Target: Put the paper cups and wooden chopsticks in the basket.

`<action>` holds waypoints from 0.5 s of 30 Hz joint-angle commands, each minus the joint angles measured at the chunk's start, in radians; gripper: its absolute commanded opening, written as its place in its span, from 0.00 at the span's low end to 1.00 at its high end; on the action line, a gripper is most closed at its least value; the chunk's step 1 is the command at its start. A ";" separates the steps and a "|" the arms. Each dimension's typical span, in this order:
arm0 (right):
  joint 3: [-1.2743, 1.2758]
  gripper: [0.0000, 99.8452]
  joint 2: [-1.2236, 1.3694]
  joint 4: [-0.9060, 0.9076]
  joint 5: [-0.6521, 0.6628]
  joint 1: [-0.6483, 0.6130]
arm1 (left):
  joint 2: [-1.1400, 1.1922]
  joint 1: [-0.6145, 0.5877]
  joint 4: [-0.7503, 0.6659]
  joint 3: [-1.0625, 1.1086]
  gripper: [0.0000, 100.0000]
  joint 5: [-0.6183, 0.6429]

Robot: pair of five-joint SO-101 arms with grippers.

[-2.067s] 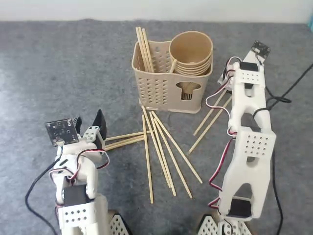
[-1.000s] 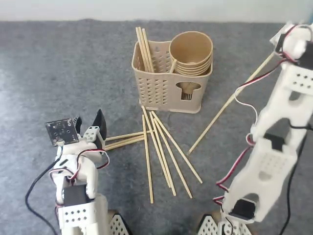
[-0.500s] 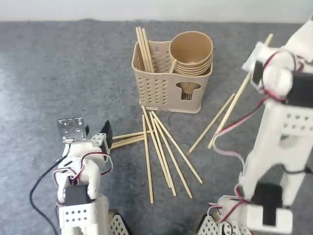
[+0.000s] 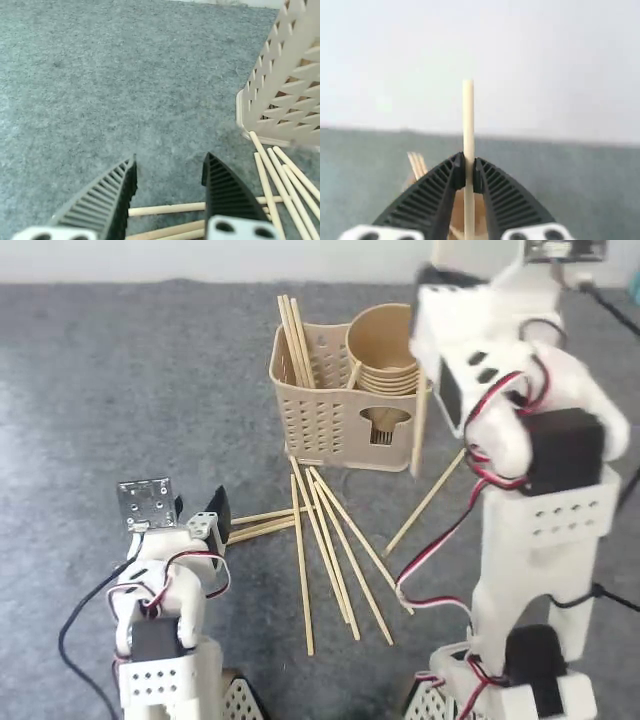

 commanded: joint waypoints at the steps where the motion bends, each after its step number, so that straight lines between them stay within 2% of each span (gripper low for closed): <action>1: -0.005 0.01 0.004 -0.165 0.060 -0.073 | -0.011 0.006 0.006 -0.058 0.21 -0.014; 5: -0.005 0.01 0.085 -0.326 0.112 -0.133 | 0.040 0.008 0.005 -0.074 0.21 -0.014; 15: -0.005 0.01 0.213 -0.599 0.150 -0.189 | 0.482 0.009 -0.152 -0.191 0.21 -0.034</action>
